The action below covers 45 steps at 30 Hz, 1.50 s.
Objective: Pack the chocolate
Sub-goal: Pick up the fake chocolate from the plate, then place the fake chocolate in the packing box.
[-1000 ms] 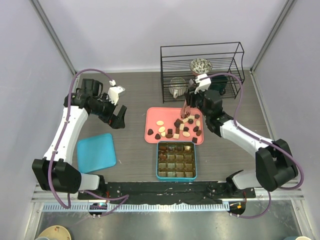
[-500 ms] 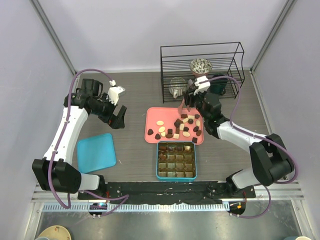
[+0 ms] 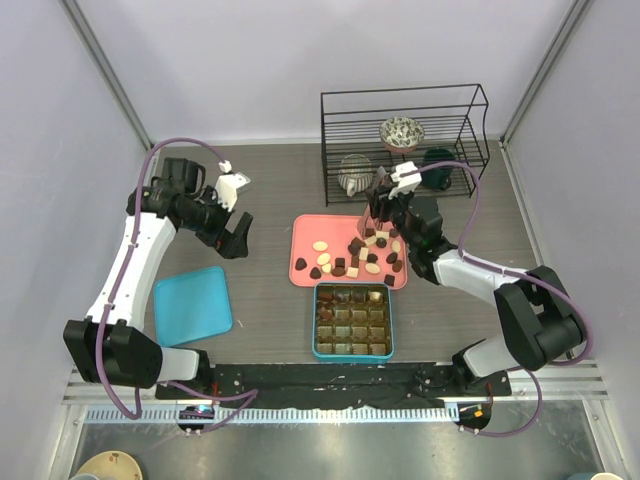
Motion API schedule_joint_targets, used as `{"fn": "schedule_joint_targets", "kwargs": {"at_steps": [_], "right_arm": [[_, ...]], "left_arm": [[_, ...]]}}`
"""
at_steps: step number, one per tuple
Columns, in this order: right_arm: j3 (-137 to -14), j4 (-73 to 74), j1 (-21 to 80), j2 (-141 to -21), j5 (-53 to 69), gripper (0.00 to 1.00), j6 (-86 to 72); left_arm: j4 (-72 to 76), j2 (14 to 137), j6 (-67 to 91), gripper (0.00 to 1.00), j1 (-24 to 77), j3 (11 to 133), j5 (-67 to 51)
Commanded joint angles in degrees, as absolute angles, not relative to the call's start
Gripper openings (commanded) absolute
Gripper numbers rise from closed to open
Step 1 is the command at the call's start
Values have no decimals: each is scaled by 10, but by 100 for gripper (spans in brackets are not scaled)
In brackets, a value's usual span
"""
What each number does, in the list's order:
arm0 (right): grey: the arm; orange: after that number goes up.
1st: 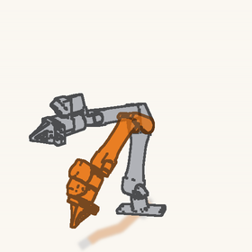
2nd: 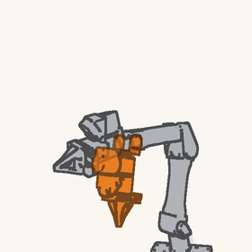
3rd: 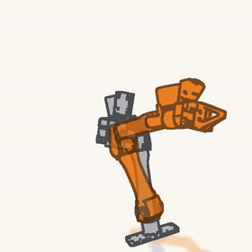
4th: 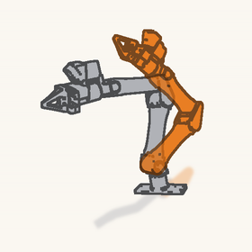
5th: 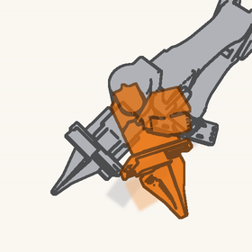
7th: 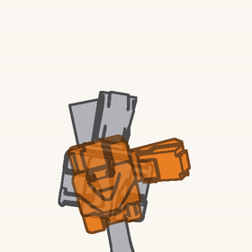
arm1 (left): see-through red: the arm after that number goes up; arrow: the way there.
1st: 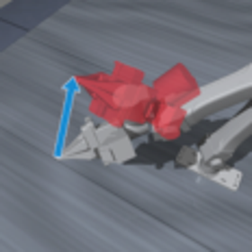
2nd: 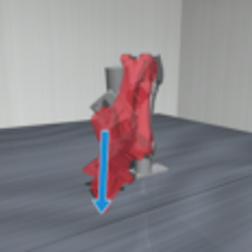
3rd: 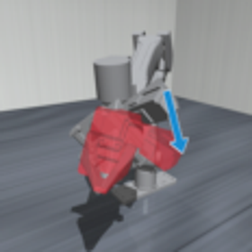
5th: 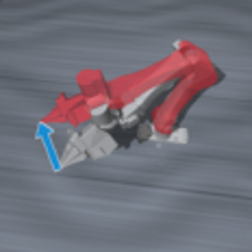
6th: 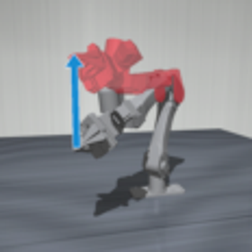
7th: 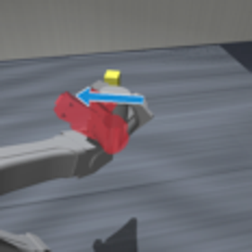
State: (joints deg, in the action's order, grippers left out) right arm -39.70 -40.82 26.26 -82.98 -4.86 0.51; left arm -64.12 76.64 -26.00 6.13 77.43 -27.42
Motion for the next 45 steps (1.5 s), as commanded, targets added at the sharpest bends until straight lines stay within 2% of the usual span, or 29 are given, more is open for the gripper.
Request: {"fn": "schedule_joint_targets", "kwargs": {"at_steps": [1,16,28,36,45], "right_arm": [[-382,-434,266,-817,-51,46,-15],[-399,-391,289,-785,-93,27,-3],[-462,-288,426,-672,-169,25,107],[-423,-149,522,-526,-171,25,22],[-425,-48,660,-490,-219,26,-35]], "left_arm": [[-645,751,-268,100,62,785,-279],[-644,750,-272,100,62,779,-278],[-632,752,-263,100,62,773,-270],[-630,743,-264,100,62,761,-259],[-611,723,-240,100,61,728,-246]]}}
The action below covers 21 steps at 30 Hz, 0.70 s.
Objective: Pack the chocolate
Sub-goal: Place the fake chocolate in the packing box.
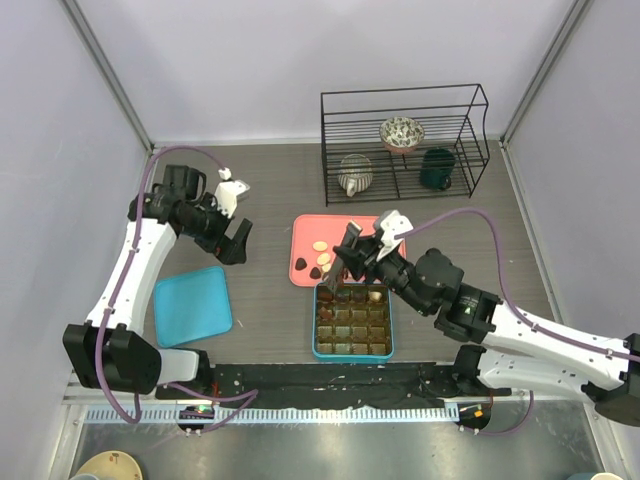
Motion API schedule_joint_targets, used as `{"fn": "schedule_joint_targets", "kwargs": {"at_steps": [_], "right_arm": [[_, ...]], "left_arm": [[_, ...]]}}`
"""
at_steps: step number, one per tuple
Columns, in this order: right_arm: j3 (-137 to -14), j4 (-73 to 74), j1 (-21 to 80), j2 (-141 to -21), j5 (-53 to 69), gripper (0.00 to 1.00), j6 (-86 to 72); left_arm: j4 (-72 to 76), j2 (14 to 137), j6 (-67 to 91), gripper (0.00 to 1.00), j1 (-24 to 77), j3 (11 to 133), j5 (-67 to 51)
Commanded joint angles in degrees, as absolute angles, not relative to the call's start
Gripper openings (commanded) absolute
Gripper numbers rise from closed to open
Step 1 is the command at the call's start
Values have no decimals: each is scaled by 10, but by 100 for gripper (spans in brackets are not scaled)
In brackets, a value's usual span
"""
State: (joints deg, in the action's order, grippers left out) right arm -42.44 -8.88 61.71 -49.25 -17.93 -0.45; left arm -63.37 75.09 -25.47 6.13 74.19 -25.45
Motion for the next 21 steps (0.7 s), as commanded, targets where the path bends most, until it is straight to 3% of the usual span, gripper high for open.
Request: {"fn": "schedule_joint_targets", "kwargs": {"at_steps": [1,15,21], "right_arm": [[-424,-46,667,-493,-224,26,-37],[-361,-85,700,-477,-272,26,-40],[-339,-104,700,-463,-275,38,-38]], "left_arm": [[-610,721,-238,100,62,723,-244],[-613,675,-228,100,62,679,-236],[-617,665,-221,100,62,679,-237]]}}
